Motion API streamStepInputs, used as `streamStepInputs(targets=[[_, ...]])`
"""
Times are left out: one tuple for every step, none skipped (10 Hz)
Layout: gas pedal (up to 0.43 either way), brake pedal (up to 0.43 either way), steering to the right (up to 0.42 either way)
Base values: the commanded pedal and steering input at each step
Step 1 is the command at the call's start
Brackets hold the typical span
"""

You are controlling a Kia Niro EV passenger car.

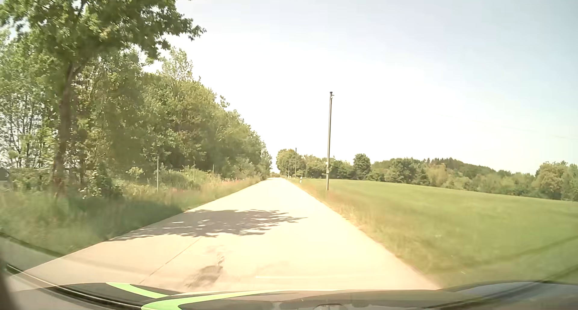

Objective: Follow the waypoints while adhering to traffic rules and regulations

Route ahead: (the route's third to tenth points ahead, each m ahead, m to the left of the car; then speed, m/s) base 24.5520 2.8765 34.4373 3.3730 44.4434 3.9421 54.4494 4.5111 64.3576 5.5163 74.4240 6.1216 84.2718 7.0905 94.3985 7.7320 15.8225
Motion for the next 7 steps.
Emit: streamStepInputs(targets=[[0.177,0.000,-0.022],[0.177,0.000,-0.022],[0.177,0.000,-0.022],[0.177,0.000,-0.021],[0.177,0.000,-0.018],[0.177,0.000,-0.015],[0.177,0.000,-0.013]])
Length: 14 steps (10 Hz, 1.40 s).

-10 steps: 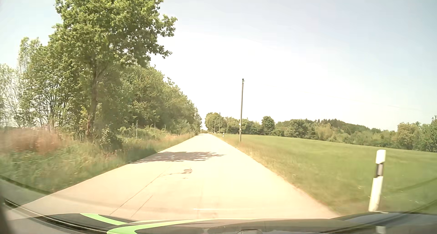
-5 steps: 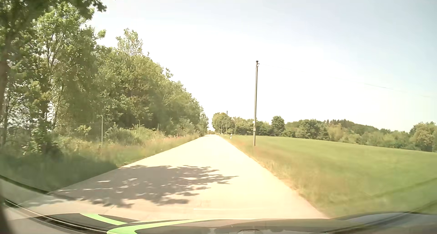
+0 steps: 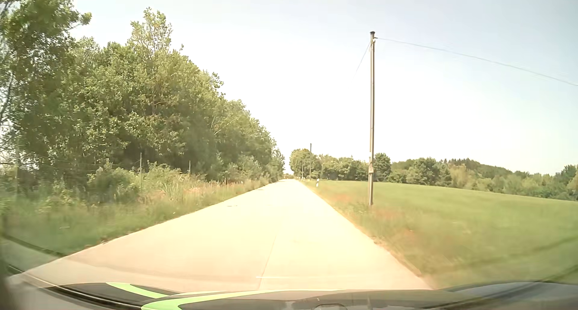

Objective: Follow the waypoints while adhering to traffic rules and regulations

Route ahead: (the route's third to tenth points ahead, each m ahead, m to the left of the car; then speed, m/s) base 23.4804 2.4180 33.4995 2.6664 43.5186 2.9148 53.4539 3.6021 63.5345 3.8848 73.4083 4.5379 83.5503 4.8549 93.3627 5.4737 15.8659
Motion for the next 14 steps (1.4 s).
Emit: streamStepInputs(targets=[[0.177,0.000,-0.011],[0.177,0.000,-0.009],[0.177,0.000,-0.009],[0.177,0.000,-0.008],[0.177,0.000,-0.006],[0.189,0.000,-0.006],[0.189,0.000,-0.006],[0.197,0.000,-0.006],[0.197,0.000,-0.005],[0.197,0.000,-0.004],[0.197,0.000,-0.003],[0.197,0.000,-0.003],[0.197,0.000,-0.003],[0.197,0.000,-0.003]])
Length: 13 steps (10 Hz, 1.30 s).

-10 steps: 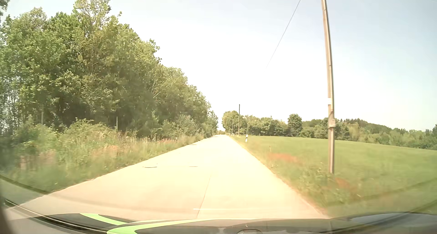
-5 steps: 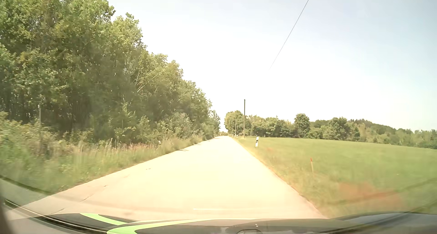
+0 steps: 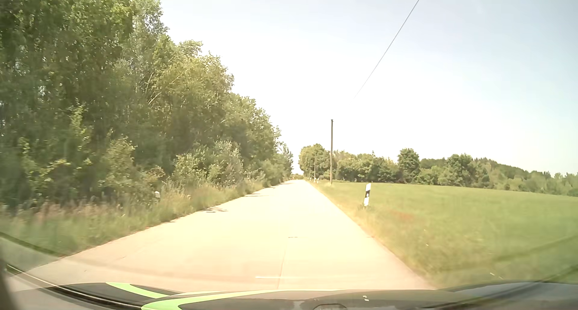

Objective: Follow the waypoints while adhering to traffic rules and regulations

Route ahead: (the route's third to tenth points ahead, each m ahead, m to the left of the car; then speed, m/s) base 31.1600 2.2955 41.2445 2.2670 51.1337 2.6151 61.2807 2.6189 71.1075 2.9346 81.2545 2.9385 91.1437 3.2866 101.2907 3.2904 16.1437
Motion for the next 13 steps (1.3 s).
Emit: streamStepInputs(targets=[[0.197,0.000,-0.003],[0.197,0.000,-0.003],[0.197,0.000,-0.003],[0.197,0.000,-0.001],[0.197,0.000,0.000],[0.197,0.000,0.000],[0.197,0.000,0.000],[0.197,0.000,0.000],[0.197,0.000,0.001],[0.197,0.000,0.000],[0.197,0.000,0.000],[0.197,0.000,0.000],[0.197,0.000,-0.001]])
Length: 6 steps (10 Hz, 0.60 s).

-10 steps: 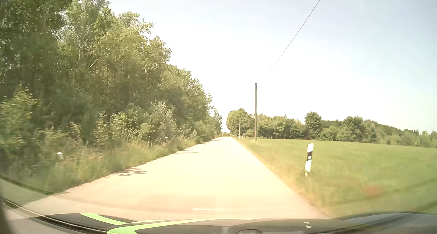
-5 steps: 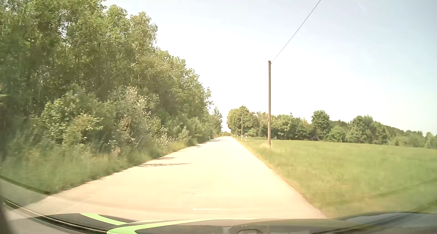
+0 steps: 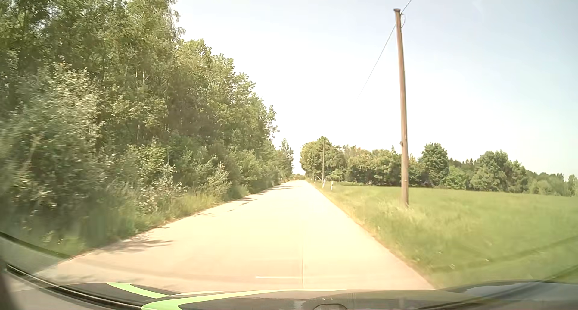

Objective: Follow the waypoints while adhering to traffic rules and regulations

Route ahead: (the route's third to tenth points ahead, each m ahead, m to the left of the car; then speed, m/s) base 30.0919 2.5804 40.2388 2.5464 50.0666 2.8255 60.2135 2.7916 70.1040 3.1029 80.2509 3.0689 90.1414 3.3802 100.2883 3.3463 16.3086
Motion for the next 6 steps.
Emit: streamStepInputs(targets=[[0.197,0.000,-0.002],[0.197,0.000,-0.002],[0.197,0.000,-0.003],[0.197,0.000,-0.003],[0.197,0.000,-0.003],[0.197,0.000,-0.002]])
